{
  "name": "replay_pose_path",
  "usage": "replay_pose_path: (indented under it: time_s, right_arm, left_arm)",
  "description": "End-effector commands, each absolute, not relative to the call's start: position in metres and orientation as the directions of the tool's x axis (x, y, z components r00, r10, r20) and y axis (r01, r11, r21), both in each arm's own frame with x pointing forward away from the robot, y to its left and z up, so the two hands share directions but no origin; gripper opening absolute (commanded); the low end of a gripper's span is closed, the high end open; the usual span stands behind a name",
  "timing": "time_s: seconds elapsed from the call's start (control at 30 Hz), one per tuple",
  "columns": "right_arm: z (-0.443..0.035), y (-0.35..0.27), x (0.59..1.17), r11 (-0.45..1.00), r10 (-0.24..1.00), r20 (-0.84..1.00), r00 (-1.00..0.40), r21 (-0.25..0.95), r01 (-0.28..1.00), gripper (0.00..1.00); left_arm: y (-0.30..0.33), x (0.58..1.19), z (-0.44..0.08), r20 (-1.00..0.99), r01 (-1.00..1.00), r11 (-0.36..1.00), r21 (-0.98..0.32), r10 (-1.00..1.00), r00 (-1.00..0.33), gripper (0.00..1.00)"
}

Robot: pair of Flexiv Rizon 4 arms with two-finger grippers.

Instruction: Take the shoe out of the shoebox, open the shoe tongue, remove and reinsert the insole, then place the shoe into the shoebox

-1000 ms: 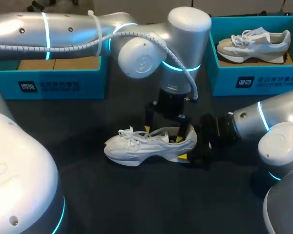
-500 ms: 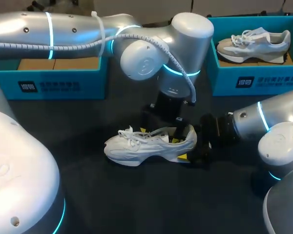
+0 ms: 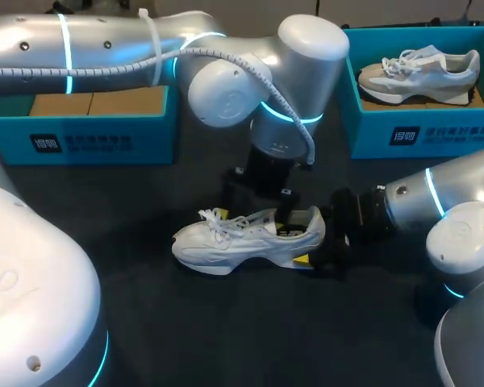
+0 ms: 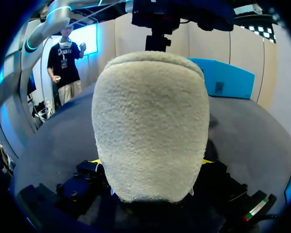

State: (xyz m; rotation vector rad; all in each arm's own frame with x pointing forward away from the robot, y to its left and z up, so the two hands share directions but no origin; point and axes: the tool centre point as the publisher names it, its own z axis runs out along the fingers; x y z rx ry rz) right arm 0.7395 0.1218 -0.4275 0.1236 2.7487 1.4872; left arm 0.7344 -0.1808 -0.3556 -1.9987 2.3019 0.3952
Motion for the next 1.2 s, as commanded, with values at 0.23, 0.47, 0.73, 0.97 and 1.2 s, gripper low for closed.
replay_pose_path:
  time_s: [0.23, 0.47, 0.73, 0.97, 1.2]
  right_arm:
    - [-0.429, 0.124, 0.738, 0.547, 0.077, 0.024, -0.997, 0.835, 0.063, 0.00]
    - [-0.429, 0.124, 0.738, 0.547, 0.077, 0.024, -0.997, 0.835, 0.063, 0.00]
    - [-0.429, 0.124, 0.738, 0.547, 0.077, 0.024, -0.997, 0.835, 0.063, 0.00]
    - [-0.429, 0.124, 0.738, 0.547, 0.077, 0.024, -0.997, 0.835, 0.063, 0.00]
    - [-0.429, 0.124, 0.738, 0.547, 0.077, 0.024, -0.997, 0.835, 0.063, 0.00]
  left_arm:
    - [-0.175, 0.738, -0.339, -0.205, -0.985, 0.116, 0.132, -0.969, -0.141, 0.95]
    - [-0.176, 0.734, -0.331, -0.189, -0.980, 0.137, 0.147, -0.968, -0.164, 0.40]
    - [-0.169, 0.720, -0.326, -0.129, -0.969, 0.167, 0.183, -0.973, -0.192, 0.00]
    - [-0.154, 0.710, -0.325, -0.087, -0.969, 0.164, 0.186, -0.979, -0.183, 0.00]
    - [-0.140, 0.708, -0.328, -0.062, -0.976, 0.144, 0.161, -0.986, -0.156, 0.00]
